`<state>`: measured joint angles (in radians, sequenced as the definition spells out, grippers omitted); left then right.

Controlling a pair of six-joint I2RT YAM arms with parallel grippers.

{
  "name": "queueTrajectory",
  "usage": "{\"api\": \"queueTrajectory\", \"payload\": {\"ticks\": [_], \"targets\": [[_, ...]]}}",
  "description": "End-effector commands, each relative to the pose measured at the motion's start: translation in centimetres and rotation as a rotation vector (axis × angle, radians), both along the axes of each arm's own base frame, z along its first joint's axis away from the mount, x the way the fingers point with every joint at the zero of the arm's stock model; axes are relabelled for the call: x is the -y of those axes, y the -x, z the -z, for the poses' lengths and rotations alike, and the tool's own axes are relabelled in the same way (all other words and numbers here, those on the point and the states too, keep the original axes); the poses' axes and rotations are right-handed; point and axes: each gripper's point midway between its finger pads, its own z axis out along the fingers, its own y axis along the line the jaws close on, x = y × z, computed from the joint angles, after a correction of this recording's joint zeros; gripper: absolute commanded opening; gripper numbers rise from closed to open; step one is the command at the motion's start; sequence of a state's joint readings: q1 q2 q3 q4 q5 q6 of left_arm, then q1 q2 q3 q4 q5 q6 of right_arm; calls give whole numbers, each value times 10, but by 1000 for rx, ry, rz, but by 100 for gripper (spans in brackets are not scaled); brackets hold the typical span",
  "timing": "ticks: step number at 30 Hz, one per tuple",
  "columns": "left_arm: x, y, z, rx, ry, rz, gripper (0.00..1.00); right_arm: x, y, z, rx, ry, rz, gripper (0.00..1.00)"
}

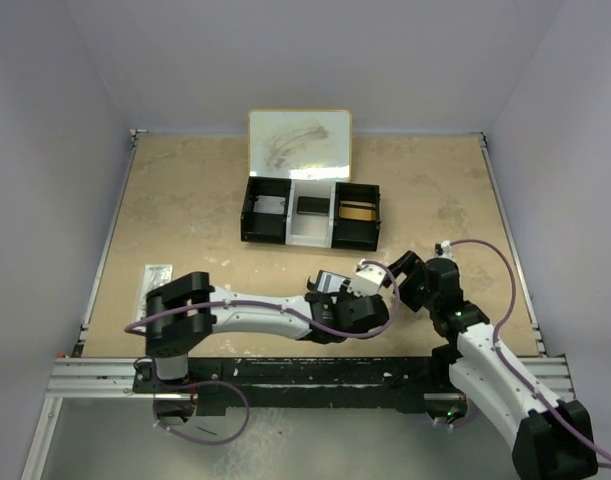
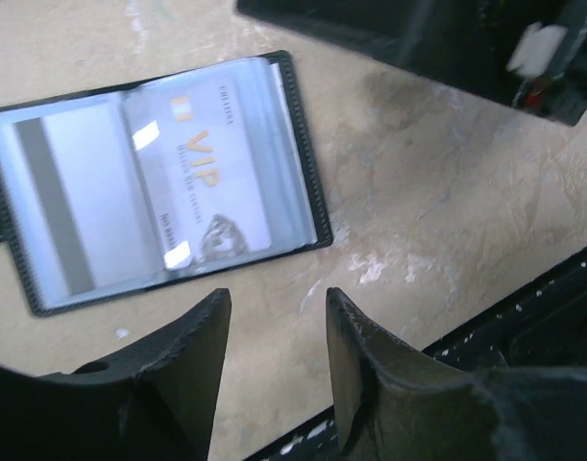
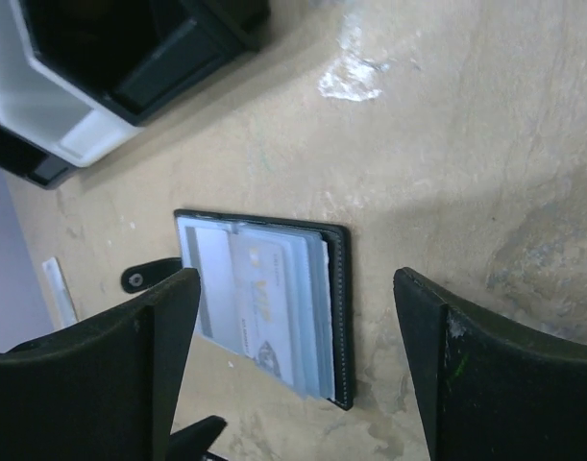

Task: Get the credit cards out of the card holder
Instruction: Remove the credit card from the card holder.

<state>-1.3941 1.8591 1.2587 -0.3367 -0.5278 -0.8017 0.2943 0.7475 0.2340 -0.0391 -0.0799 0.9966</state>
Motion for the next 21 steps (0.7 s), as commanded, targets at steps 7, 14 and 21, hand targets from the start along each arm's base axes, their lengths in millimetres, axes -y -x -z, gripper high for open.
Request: {"api": "queueTrajectory", "payload": {"ticks": [7, 14, 21], "targets": [[-91, -57, -71, 53, 299, -235, 49, -57, -2, -74, 306, -173, -367, 67], [-116, -64, -52, 28, 319, -278, 50, -86, -8, -64, 268, -187, -509, 56], [-117, -62, -35, -3, 332, -315, 50, -108, -13, -39, 153, -121, -541, 54]]}}
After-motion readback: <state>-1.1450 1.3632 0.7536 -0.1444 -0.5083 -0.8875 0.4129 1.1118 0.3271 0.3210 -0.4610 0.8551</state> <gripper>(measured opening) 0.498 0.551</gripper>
